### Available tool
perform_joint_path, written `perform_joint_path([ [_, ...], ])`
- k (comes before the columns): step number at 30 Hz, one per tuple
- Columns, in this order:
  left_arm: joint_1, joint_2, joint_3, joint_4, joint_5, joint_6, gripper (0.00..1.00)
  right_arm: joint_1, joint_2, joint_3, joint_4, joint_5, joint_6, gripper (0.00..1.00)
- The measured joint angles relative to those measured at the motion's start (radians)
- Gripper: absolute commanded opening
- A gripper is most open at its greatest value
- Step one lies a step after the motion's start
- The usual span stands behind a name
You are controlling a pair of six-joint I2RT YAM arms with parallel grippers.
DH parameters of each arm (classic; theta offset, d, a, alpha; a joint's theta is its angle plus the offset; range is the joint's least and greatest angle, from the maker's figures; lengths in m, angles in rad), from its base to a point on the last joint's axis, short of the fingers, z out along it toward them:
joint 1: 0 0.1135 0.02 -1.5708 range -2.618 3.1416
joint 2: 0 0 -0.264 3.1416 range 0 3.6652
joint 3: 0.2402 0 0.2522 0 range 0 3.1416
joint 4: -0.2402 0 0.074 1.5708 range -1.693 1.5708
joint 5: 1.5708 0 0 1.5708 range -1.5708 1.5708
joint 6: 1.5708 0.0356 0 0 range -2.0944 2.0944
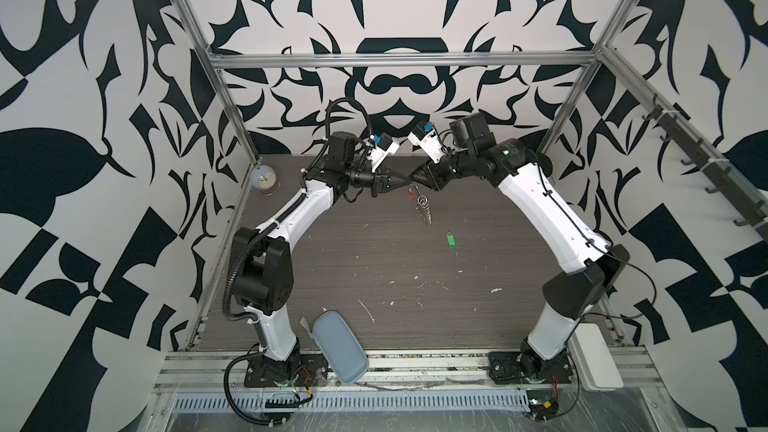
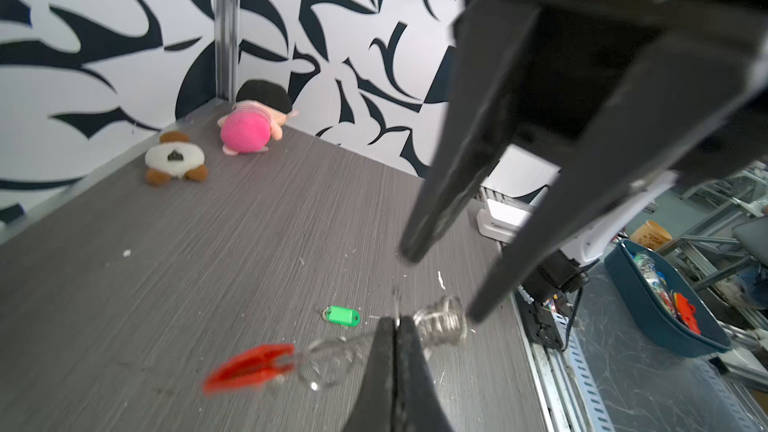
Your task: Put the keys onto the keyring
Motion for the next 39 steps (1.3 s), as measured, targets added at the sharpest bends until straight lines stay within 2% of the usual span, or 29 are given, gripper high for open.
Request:
perform_joint_path([
  [2, -0.002, 0.0, -0.051, 0.142, -0.042, -0.114, 0.0, -0.029, -0.075, -0.113, 0.092, -0.005, 0.076, 0.27],
  [6, -0.003, -0.002, -0.112, 0.403, -0.127, -0.312, 0.0, -0.095, -0.143, -0.218, 0.228, 0.005, 0.196, 0.25],
  [11, -0.01, -0.004, -0.155, 0.692, -0.231, -0.504, 0.0, -0.109, -0.132, -0.26, 0.332, 0.022, 0.303, 0.24],
  [17, -0.035, -0.004, -0.18, 0.95, -0.314, -0.663, 0.0, -0.09, -0.086, -0.24, 0.391, 0.015, 0.37, 0.23],
  [25, -0.06, -0.004, -0.2, 1.109, -0.397, -0.732, 0.0, -0.02, -0.007, -0.168, 0.435, 0.015, 0.414, 0.22],
  [30, -0.064, -0.002, -0.217, 1.146, -0.436, -0.746, 0.0, -0.002, 0.021, -0.156, 0.443, 0.013, 0.431, 0.21],
  [35, -0.068, 0.002, -0.218, 1.16, -0.469, -0.742, 0.0, -0.001, 0.037, -0.132, 0.441, 0.018, 0.441, 0.22],
  [39, -0.07, -0.009, -0.237, 1.117, -0.475, -0.68, 0.0, -0.001, 0.018, -0.143, 0.427, 0.058, 0.432, 0.27],
])
